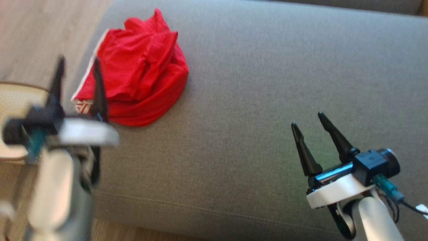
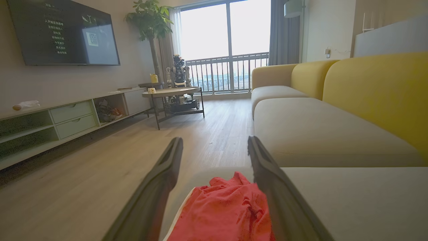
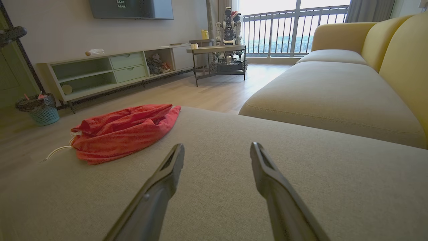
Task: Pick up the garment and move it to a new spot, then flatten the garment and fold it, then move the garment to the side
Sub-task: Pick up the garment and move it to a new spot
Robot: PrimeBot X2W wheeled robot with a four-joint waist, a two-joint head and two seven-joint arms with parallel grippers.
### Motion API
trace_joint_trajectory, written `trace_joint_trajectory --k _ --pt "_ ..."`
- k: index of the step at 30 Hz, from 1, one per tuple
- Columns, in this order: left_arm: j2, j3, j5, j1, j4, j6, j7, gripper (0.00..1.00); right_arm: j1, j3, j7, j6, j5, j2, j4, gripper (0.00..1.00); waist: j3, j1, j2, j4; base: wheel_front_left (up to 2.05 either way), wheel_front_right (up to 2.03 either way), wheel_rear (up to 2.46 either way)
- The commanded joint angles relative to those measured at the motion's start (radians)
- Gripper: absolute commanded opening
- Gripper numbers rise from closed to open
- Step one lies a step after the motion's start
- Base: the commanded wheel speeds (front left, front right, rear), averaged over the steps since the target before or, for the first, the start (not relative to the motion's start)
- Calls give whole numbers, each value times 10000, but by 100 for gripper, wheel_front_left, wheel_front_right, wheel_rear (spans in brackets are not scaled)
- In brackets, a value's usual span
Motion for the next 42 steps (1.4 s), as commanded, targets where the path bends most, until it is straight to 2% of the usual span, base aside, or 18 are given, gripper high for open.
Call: trace_joint_trajectory --k 1,5,10,14,17,21,29,30,31,35,42 --pt "373 487 -107 -763 -123 -59 71 100 -356 206 -93 -2 -92 -74 -388 100 495 -1 0 -111 0 0 0" --pt "641 626 -678 -2872 1654 -635 978 100 -688 139 -93 -2 -283 -74 -479 100 1214 -1 0 -170 0 0 0" --pt "792 493 -1468 -5124 3960 -1244 2892 100 -1106 155 -93 -2 -424 -74 -559 100 2057 -1 0 -292 0 0 0" --pt "852 201 -2059 -6442 5723 -1485 4603 100 -1399 138 -93 -2 -546 -74 -634 100 2604 -1 0 -392 0 0 0" --pt "975 -90 -2250 -7096 6757 -1549 5402 100 -1585 137 -93 -2 -624 -74 -697 100 2965 -1 0 -489 0 0 0" --pt "1219 -497 -2187 -7608 7864 -1575 5766 100 -1889 108 -93 -2 -652 -74 -793 100 3337 -1 0 -676 0 0 0" --pt "1328 -1029 -2436 -7881 9148 -1590 5211 100 -2012 20 -93 -2 -609 -74 -932 100 3587 -1 0 -834 0 0 0" --pt "1318 -1104 -2511 -7881 9253 -1590 5157 30 -2020 6 -93 -2 -610 -74 -927 100 3587 -1 0 -830 0 0 0" --pt "1318 -1208 -2585 -7888 9335 -1591 5119 1 -2025 -7 -93 -2 -609 -74 -920 100 3580 -1 0 -820 0 0 0" --pt "1459 -1438 -2855 -7923 9505 -1592 4510 0 -2021 -11 -93 -2 -590 -74 -891 100 3405 -1 0 -730 0 0 0" --pt "1804 -1819 -3085 -7904 9467 -1592 2697 0 -1886 129 -93 -2 -420 -74 -745 100 2604 -1 0 -689 0 0 0"
